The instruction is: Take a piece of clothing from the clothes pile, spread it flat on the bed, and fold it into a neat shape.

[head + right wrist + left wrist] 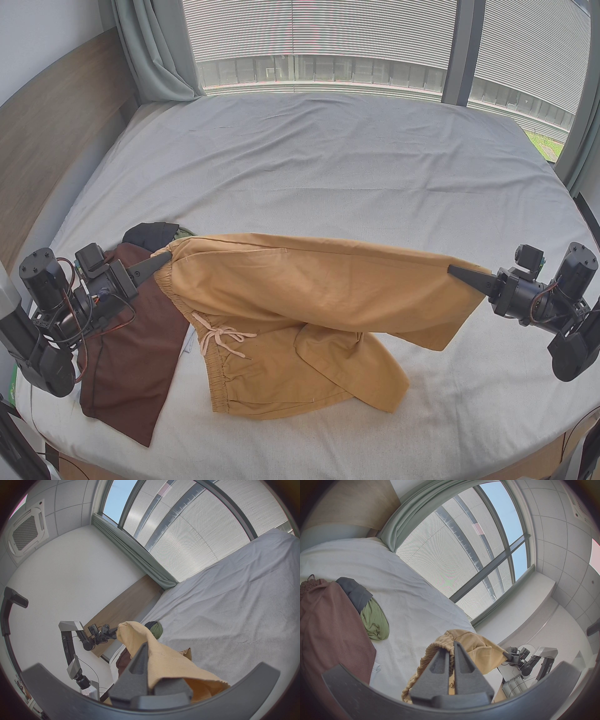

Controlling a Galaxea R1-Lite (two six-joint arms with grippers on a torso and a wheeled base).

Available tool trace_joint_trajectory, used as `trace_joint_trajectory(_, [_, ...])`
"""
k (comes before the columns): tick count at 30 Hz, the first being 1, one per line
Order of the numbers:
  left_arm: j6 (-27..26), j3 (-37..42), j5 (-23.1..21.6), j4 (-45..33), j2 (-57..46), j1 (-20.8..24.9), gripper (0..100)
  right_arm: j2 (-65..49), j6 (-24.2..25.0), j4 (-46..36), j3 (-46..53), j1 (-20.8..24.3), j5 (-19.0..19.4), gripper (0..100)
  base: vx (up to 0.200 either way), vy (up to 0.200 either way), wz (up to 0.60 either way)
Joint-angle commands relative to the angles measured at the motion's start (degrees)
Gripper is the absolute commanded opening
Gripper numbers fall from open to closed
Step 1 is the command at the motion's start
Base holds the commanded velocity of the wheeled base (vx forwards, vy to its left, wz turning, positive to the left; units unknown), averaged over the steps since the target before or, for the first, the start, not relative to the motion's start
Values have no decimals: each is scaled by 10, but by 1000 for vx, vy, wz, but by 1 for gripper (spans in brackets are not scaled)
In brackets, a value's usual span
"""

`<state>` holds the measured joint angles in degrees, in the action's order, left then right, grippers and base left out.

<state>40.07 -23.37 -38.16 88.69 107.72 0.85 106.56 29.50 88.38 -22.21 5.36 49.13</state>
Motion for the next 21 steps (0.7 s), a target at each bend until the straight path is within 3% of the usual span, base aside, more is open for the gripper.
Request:
trace_joint_trajectory(1, [-11, 1, 0, 0, 14, -1, 0, -21, 6, 0, -3, 0, 0, 0, 0, 0, 0])
trace_joint_trajectory(21, [-16, -3, 0, 1, 15, -6, 0, -21, 10, 0, -13, -26, 0, 0, 0, 0, 0])
